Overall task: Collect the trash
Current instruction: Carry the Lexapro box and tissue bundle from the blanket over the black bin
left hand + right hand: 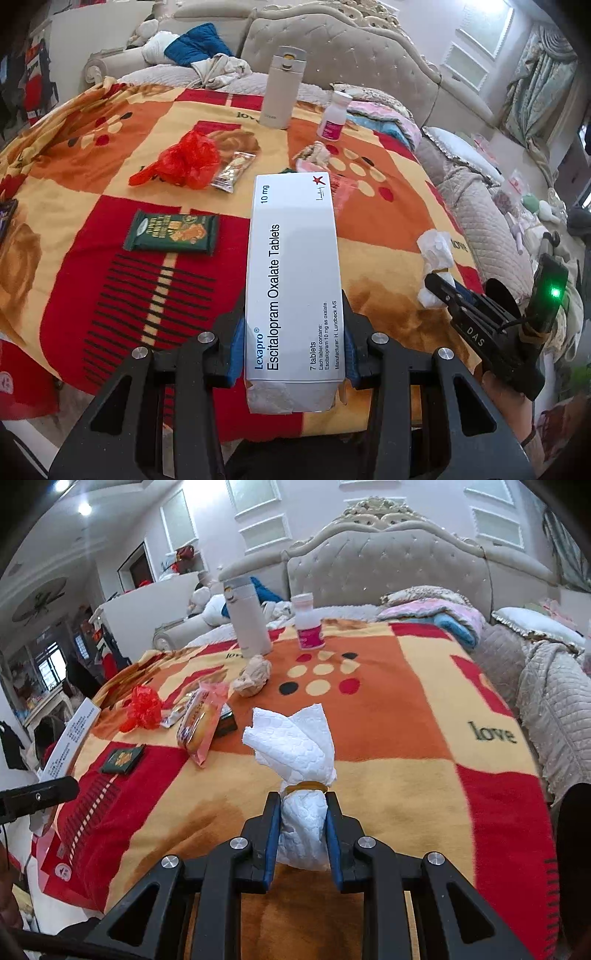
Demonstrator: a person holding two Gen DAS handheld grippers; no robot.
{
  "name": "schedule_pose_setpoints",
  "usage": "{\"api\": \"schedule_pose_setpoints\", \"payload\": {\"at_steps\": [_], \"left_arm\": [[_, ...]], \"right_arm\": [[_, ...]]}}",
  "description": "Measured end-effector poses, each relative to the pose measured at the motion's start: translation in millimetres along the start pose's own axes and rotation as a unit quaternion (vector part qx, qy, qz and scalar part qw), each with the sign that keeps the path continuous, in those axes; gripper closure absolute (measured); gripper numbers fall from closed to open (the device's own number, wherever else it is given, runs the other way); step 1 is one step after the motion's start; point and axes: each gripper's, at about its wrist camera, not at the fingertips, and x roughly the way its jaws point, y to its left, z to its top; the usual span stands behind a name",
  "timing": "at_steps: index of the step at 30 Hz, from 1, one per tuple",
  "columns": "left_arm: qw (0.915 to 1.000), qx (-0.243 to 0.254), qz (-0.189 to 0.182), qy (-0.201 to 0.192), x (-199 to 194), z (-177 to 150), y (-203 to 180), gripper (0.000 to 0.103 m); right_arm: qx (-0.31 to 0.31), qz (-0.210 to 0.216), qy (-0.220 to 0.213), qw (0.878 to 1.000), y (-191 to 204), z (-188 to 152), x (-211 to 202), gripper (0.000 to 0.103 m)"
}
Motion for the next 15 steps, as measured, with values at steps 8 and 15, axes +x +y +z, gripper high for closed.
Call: {"api": "schedule_pose_setpoints", "payload": {"at_steps": [8, 15], "left_arm": [[0.9997, 0.026, -0.005, -0.003, -9, -3, -30, 0.063], [0.9993, 0.035, -0.012, -0.007, -10, 3, -45, 0.063]], "right_arm": [[-0.001, -0.011, -0.005, 1.000, -10, -4, -14, 0.082], [0.013, -0.017, -0.014, 1.000, -26, -7, -28, 0.081]]}}
